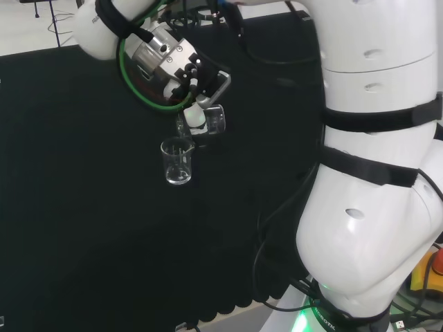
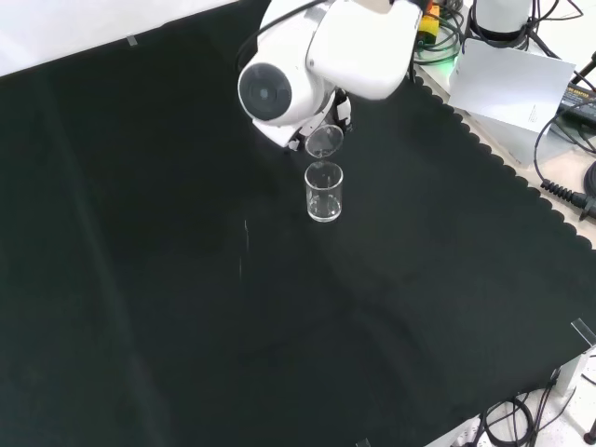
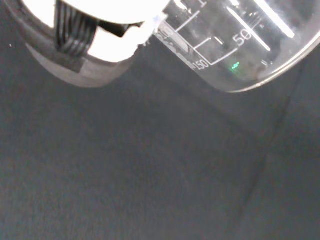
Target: Pour the water from the handheld beaker into the one on the table.
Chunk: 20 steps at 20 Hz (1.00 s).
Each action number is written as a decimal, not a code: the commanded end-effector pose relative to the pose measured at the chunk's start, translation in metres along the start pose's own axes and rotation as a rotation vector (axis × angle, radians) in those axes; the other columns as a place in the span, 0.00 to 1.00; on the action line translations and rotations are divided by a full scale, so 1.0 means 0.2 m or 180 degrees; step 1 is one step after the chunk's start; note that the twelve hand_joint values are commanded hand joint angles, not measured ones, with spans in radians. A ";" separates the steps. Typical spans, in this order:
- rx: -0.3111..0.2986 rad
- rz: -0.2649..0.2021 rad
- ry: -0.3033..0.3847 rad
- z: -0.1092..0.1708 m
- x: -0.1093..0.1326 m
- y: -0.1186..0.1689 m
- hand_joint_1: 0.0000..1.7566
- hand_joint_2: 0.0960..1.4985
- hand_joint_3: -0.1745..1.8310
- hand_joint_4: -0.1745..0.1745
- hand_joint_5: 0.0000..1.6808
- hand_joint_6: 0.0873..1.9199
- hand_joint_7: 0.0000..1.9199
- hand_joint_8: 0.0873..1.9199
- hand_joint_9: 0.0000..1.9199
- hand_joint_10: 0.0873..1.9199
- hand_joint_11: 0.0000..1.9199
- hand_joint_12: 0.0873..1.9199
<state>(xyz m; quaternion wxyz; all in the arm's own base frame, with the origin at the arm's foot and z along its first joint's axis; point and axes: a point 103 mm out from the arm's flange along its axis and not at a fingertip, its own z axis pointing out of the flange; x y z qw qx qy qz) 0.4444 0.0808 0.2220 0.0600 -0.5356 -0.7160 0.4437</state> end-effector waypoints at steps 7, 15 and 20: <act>-0.0839 -0.0477 0.0763 0.07 -0.14 0.00 0.75 0.65 0.00 0.00 0.91 0.00 0.82 0.00 0.91 0.00 0.78 0.29; -0.1056 -0.0741 0.1478 0.07 -0.25 0.08 0.75 0.65 0.00 0.00 0.91 0.00 0.82 0.00 0.90 0.00 0.78 0.29; -0.1178 -0.0845 0.1720 0.09 -0.35 0.14 0.75 0.65 0.00 0.00 0.91 0.00 0.82 0.00 0.90 0.00 0.78 0.29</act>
